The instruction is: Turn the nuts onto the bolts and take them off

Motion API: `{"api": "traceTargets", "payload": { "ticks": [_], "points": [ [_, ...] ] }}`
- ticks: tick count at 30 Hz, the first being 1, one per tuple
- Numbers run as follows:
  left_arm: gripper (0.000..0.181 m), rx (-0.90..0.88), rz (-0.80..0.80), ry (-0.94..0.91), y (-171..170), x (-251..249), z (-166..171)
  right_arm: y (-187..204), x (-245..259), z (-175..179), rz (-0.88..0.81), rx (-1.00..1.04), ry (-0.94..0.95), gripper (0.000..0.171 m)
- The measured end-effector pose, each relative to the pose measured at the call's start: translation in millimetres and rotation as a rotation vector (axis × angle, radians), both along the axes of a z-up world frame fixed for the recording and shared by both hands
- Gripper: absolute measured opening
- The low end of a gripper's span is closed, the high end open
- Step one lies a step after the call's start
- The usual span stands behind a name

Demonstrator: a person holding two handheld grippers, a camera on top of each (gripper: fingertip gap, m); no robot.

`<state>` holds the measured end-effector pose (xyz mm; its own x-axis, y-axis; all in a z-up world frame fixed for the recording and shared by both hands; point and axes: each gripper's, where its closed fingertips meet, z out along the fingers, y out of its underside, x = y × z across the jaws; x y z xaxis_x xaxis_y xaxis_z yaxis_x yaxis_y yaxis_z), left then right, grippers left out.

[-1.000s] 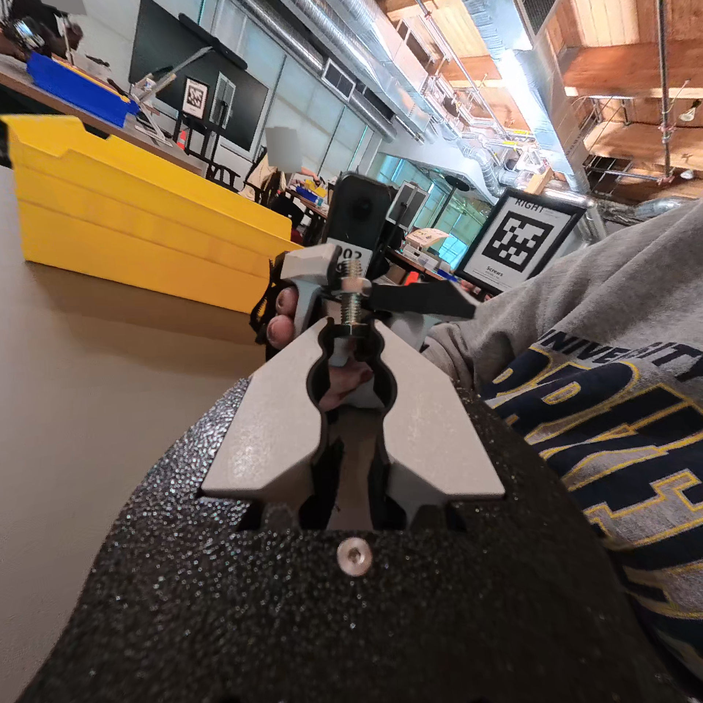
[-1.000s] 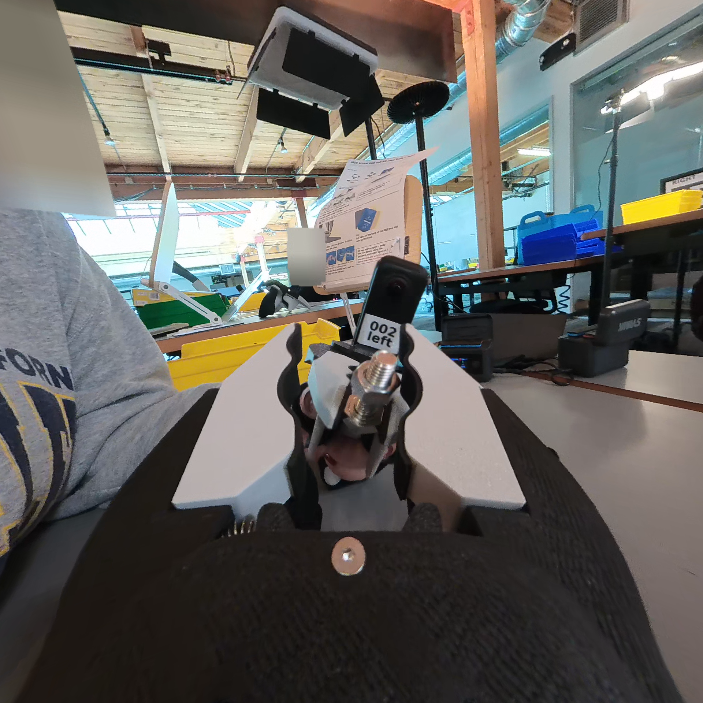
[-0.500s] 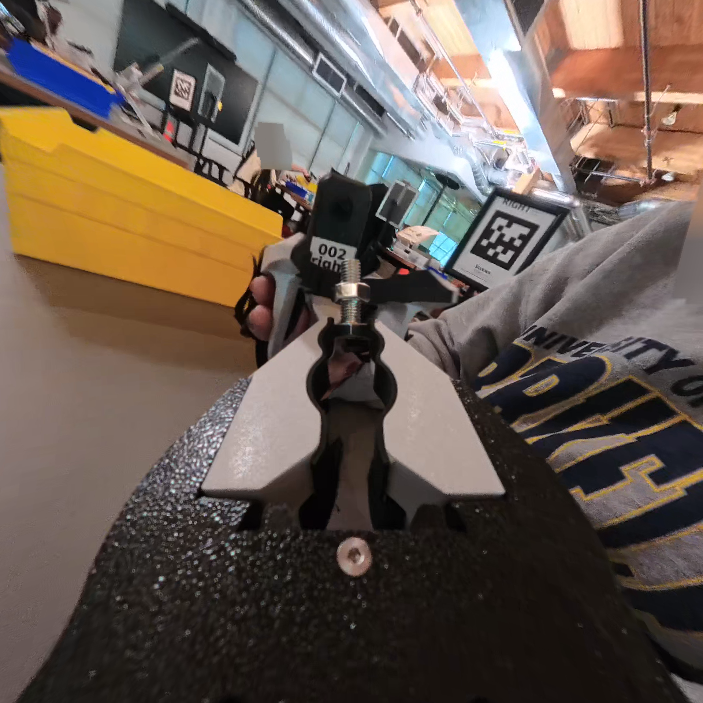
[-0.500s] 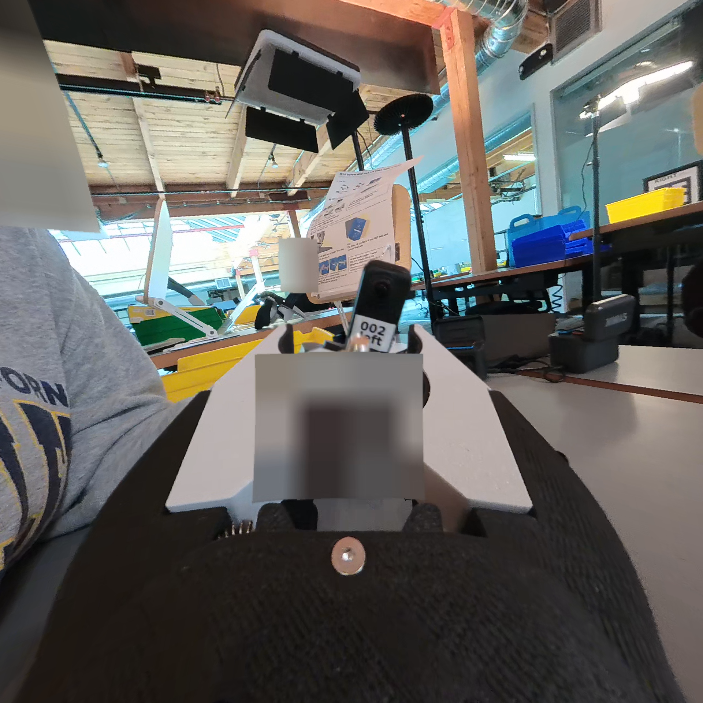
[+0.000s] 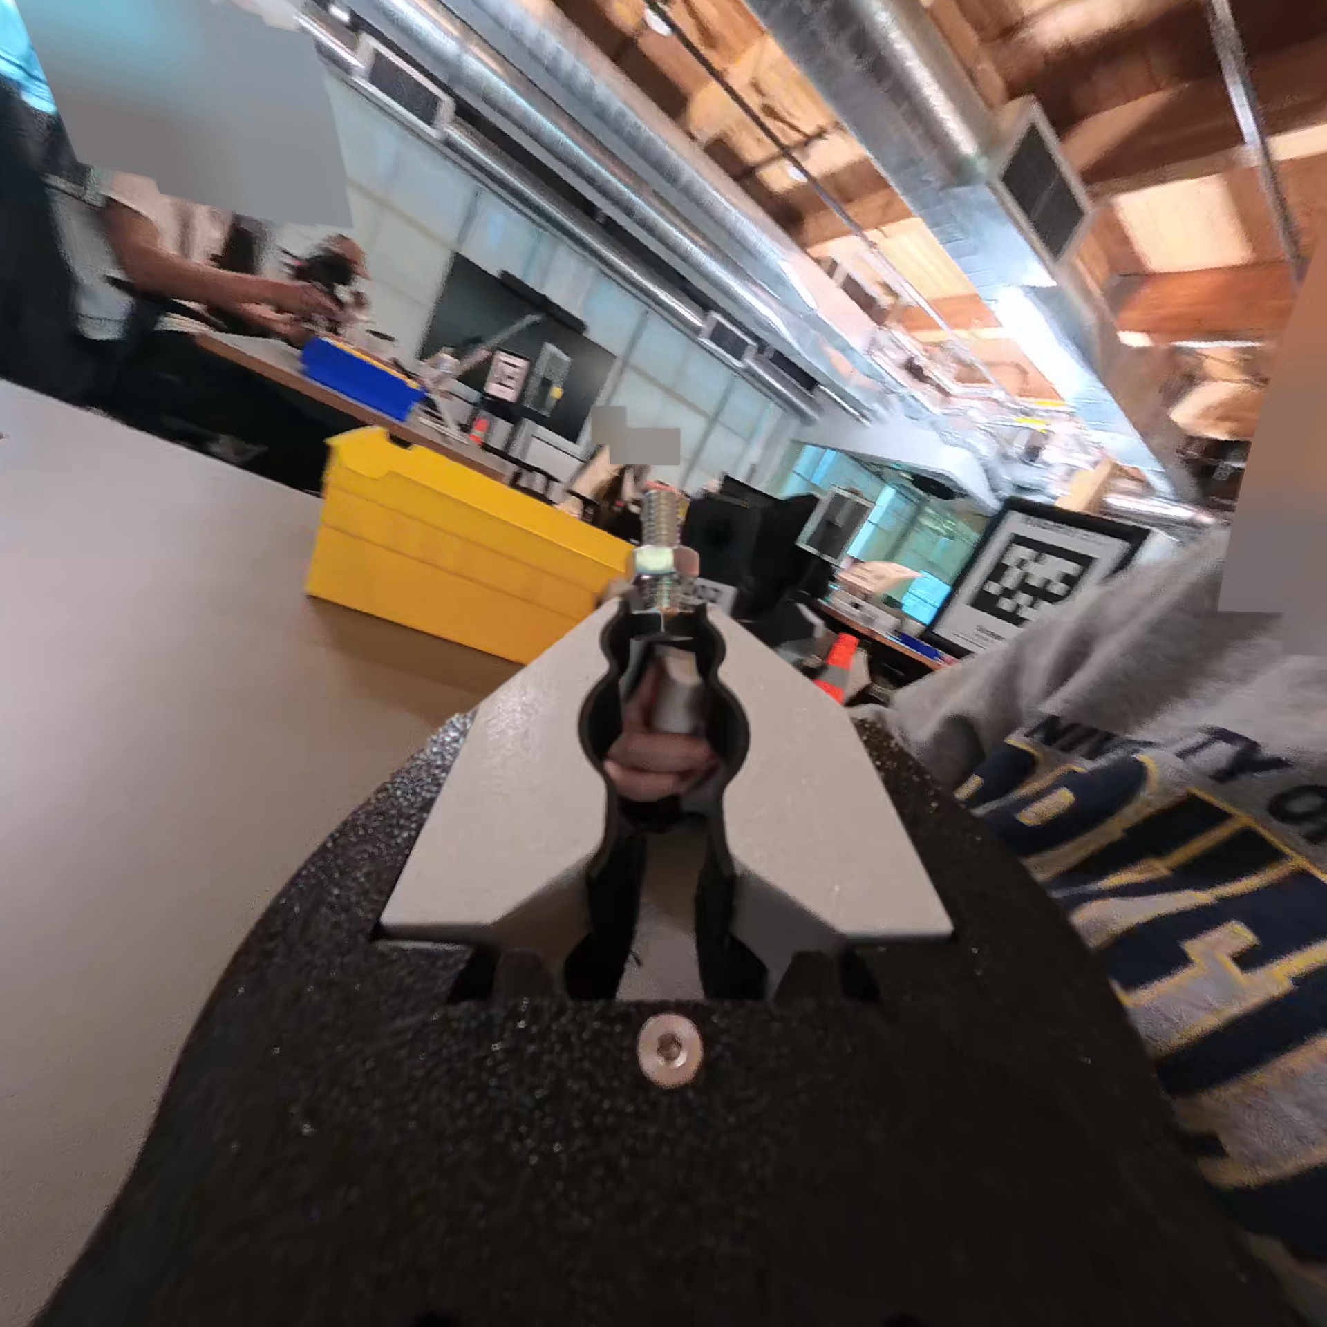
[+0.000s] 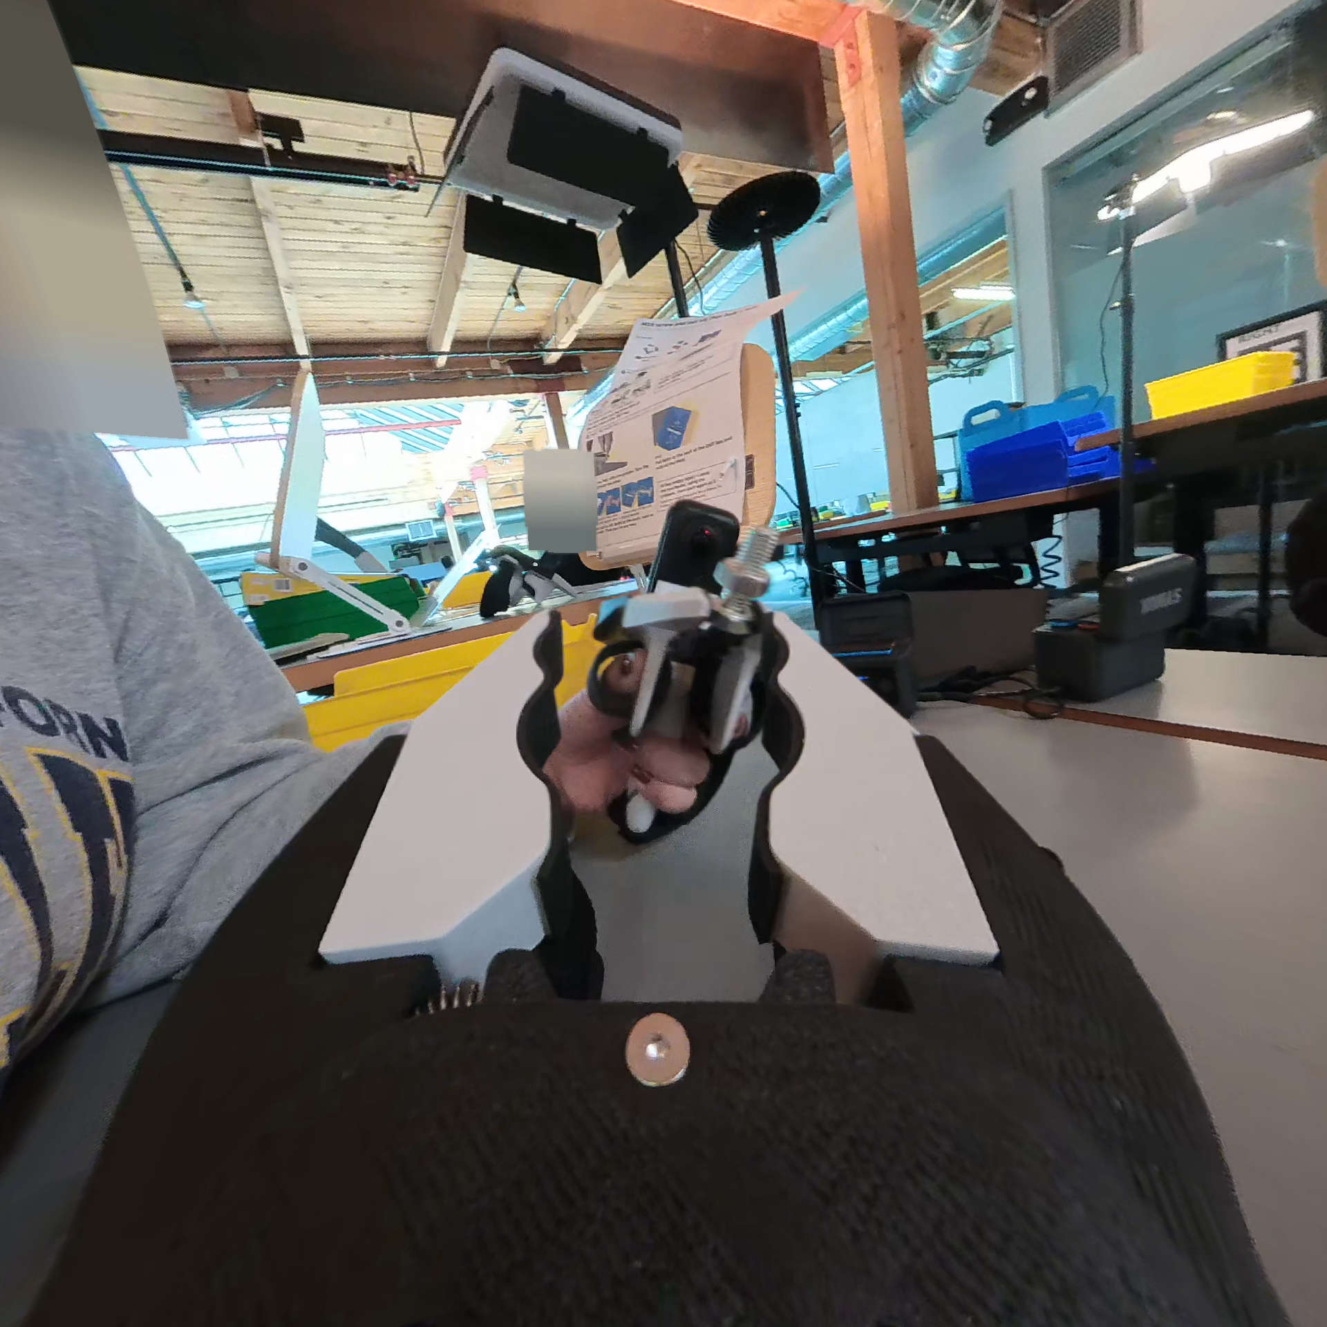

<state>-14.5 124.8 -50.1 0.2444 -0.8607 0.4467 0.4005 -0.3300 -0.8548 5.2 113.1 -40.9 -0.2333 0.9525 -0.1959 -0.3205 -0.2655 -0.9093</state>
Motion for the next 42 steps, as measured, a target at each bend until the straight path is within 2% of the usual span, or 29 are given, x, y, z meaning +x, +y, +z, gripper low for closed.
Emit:
{"api": "traceTargets", "payload": {
  "ticks": [2,5,8,11,15,17,19,23,26,32,34,39,40,41,42],
  "points": [
    [0.015,0.0,-0.1,0.039,-11,18,-3,0,-1,0,0.004,-0.009,0.0,0.057],
    [0.015,-0.052,-0.218,0.137,-18,52,-24,-4,-2,1,0.023,-0.007,0.004,0.058],
    [0.016,-0.07,-0.275,0.095,-20,66,-23,-11,-3,0,0.047,0.013,-0.007,0.058],
    [0.016,-0.057,-0.249,0.074,-17,63,-19,-17,-4,-1,0.075,0.024,-0.007,0.057],
    [0.015,-0.015,-0.067,-0.006,2,30,-5,-9,-4,-2,0.041,0.004,-0.012,0.063],
    [0.015,-0.011,0.036,-0.028,11,7,-2,-10,2,2,0.071,0.002,0.014,0.047],
    [0.014,-0.004,0.065,-0.03,11,-5,-1,-5,2,2,0.032,-0.003,0.008,0.047],
    [0.015,0.027,0.003,0.077,1,10,-7,8,0,-3,-0.031,-0.045,-0.024,0.042],
    [0.016,0.016,-0.082,0.161,-6,31,-21,11,2,-2,-0.012,-0.087,-0.019,0.03],
    [0.015,0.007,-0.15,0.194,-12,47,-27,7,-1,-8,0.003,-0.064,-0.065,0.019],
    [0.015,0.005,-0.158,0.197,-13,48,-28,4,-2,-9,0.017,-0.06,-0.072,0.01],
    [0.017,-0.024,-0.15,0.19,-8,48,-31,7,-1,-11,-0.007,-0.047,-0.086,0.008],
    [0.033,-0.033,-0.119,0.215,-3,47,-34,8,-2,-12,-0.02,-0.038,-0.094,0.008],
    [0.065,-0.05,-0.055,0.255,6,44,-39,10,-2,-13,-0.044,-0.027,-0.108,0.008],
    [0.086,-0.046,0.015,0.29,15,40,-42,12,-3,-14,-0.068,-0.015,-0.123,0.007]
  ]
}}
